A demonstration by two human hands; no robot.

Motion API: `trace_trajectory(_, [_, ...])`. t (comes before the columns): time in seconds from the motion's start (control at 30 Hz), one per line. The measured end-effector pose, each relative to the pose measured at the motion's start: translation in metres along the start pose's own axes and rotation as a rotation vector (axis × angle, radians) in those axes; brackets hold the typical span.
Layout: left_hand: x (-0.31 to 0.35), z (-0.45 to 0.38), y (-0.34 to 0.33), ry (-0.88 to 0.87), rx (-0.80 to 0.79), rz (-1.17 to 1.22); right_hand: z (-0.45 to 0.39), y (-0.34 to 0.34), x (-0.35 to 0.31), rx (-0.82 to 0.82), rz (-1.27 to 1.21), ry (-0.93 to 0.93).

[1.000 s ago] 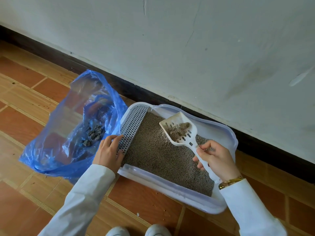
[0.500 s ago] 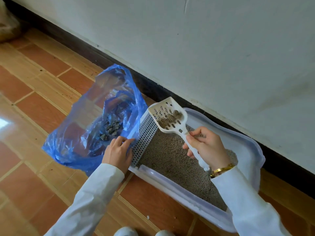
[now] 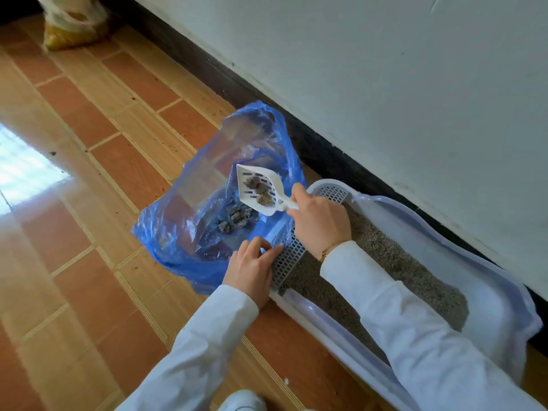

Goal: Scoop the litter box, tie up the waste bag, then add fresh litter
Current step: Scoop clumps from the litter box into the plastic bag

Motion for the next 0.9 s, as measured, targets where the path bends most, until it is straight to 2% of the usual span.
trace_trajectory(0.13, [-0.002, -0.001, -0.005, 0.016, -0.023, -0.027, -0.005, -0.007, -0.009, -0.018, 0.217, 0.119])
trace_trajectory(0.5, [-0.001, 0.000, -0.007, 0.018, -0.015, -0.039, 0.000, 0.007, -0.012, 0.090, 0.363, 0.173])
trace_trajectory(0.63, [-0.002, -0.001, -0.008, 0.021, -0.034, -0.044, 0.000, 0.015, -0.007, 0.098, 0.260, 0.091])
trace_trajectory(0.8, [0.000, 0.001, -0.005, 0.021, -0.027, -0.064, 0.023, 0.041, 0.019, 0.148, -0.209, -0.190])
trace_trajectory(0.9, [0.005, -0.001, 0.000, 0.017, 0.000, -0.042, 0.054, 0.054, 0.038, 0.155, -0.308, -0.276])
Point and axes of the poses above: each hand's wrist, its own z-axis away from the middle knuckle, its own y-axis out of the back of the hand, x = y × z, the point moved 7 cm from there along -z, towards the middle knuckle, and after that the axes turned 12 degrees about -z, right-handed, at the moved point
